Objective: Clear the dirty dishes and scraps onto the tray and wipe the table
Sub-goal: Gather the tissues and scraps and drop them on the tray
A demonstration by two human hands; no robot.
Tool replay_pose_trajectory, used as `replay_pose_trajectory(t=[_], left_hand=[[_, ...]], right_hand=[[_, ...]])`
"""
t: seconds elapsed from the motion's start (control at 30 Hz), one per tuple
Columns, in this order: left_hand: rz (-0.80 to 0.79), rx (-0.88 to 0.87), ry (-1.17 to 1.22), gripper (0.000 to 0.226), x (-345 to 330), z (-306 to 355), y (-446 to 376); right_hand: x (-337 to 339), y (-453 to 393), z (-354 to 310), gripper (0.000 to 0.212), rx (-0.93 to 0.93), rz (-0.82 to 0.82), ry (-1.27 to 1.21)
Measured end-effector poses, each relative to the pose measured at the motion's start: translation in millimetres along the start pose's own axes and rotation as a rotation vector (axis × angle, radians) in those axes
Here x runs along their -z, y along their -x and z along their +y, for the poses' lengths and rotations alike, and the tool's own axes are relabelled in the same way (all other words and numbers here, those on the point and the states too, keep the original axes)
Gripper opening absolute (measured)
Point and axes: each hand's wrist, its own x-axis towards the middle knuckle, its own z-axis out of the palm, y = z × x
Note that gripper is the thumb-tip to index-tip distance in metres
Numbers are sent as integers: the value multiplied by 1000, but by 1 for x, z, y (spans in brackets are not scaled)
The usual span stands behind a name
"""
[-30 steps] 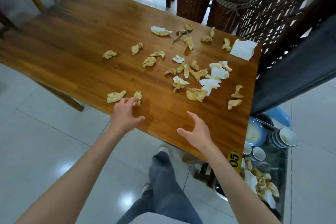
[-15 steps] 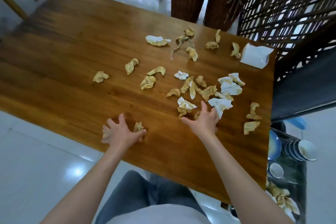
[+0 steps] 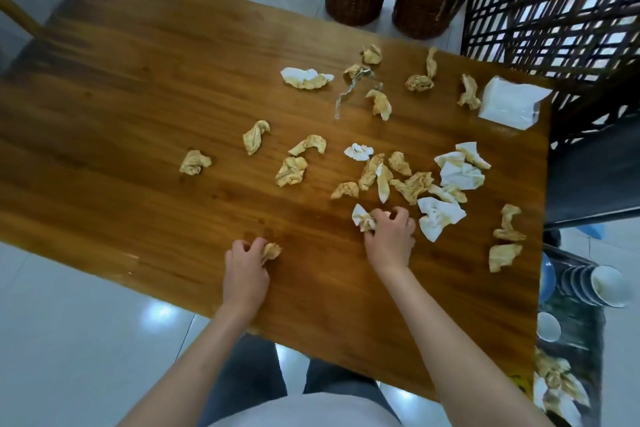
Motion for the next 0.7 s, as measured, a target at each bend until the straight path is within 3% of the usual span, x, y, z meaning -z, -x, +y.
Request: replay_pose_trajectory(t=[0.17,0.37,0.47,0.57,0.7], left_hand=[[49,-90,70,28,20,12,-23],[59,-201,95,43,36,53,-90],[-12,-260,-8,59,32,73,-116],[-117,-246,-239,78,21,86,-131],[-128,-291,-260,66,13,90,-139]], right_hand=[[4,-2,1,31,88,59,-112],[38,-27,13,31,-66,333,-283],[45,-43,27,48,-177,209,-117],[40,-50,37,86,-189,-30,5],[28,-57,39,72,-266,-32,-101]])
